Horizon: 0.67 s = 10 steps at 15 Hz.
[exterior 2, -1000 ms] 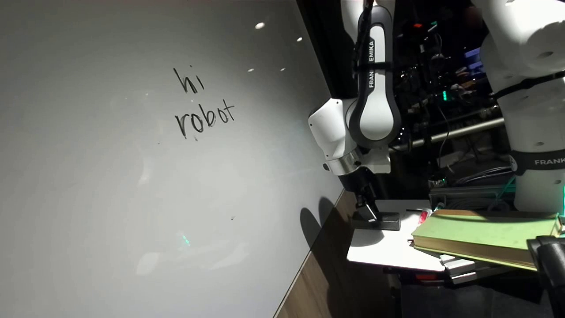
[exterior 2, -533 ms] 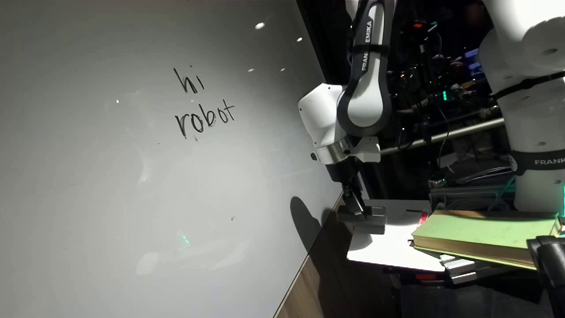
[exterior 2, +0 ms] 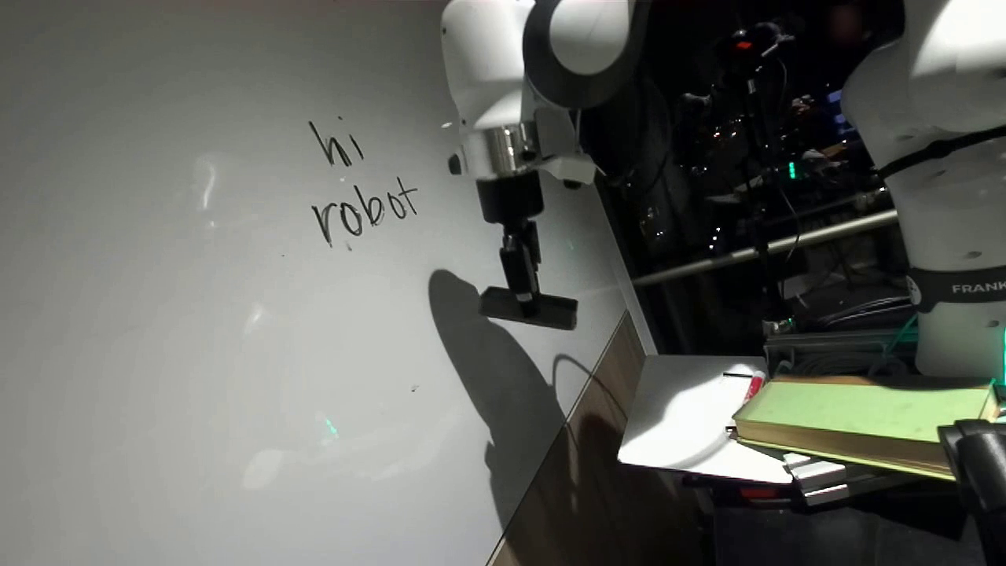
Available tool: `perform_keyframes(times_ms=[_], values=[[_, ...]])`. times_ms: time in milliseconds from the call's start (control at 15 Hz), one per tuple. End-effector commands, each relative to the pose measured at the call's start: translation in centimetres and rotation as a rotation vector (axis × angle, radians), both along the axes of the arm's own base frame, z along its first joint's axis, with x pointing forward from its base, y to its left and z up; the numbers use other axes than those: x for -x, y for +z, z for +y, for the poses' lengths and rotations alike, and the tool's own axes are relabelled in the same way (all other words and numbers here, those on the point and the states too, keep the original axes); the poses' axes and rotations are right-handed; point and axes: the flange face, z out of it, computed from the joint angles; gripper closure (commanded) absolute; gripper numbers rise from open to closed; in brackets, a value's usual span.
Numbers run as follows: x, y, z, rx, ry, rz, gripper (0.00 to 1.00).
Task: Use the duster to erase the writings on the whiteboard
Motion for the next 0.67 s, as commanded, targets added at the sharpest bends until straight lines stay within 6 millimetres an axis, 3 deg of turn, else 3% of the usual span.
perform_keyframes(times_ms=[0, 333, 600], values=[[-3.2, 6.8, 1.5, -0.007, 0.013, -0.064, 0.70], [-7.3, 13.0, -0.4, -0.024, -0.032, -0.153, 0.70], [-8.6, 15.2, -0.8, -0.024, -0.062, -0.134, 0.70]])
